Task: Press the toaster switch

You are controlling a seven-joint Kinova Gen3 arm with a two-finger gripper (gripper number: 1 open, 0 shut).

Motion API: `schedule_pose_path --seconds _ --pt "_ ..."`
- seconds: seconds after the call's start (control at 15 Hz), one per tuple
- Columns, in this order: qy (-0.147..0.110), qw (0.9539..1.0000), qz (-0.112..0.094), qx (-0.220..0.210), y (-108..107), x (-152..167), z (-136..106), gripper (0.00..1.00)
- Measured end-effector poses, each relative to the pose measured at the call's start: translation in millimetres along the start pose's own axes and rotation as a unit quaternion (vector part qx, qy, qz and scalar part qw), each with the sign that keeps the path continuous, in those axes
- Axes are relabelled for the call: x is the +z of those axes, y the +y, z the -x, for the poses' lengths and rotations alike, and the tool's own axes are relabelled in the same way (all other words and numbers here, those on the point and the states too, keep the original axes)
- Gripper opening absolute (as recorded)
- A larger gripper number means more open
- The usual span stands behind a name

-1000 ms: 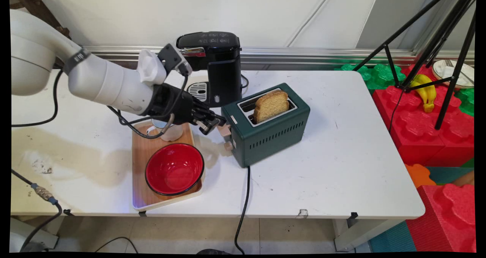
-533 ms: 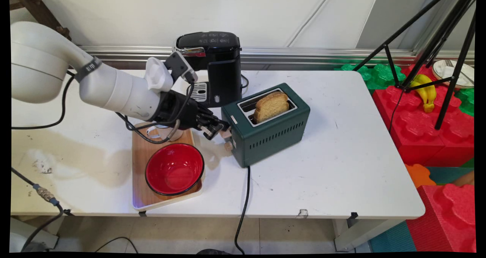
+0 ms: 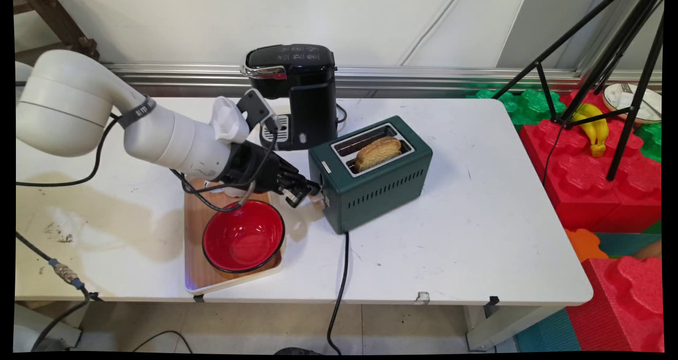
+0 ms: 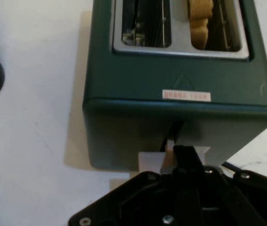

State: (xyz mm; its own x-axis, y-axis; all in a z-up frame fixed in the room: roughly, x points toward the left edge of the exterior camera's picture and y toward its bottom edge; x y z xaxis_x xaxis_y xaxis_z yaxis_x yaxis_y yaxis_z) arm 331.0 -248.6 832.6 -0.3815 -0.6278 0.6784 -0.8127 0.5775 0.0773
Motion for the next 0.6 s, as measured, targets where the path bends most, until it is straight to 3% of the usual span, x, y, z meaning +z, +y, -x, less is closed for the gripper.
schedule_pose_path --seconds 0.6 --pt "-0.006 1.0000 0.000 0.004 0.5 8.7 7.2 0.00"
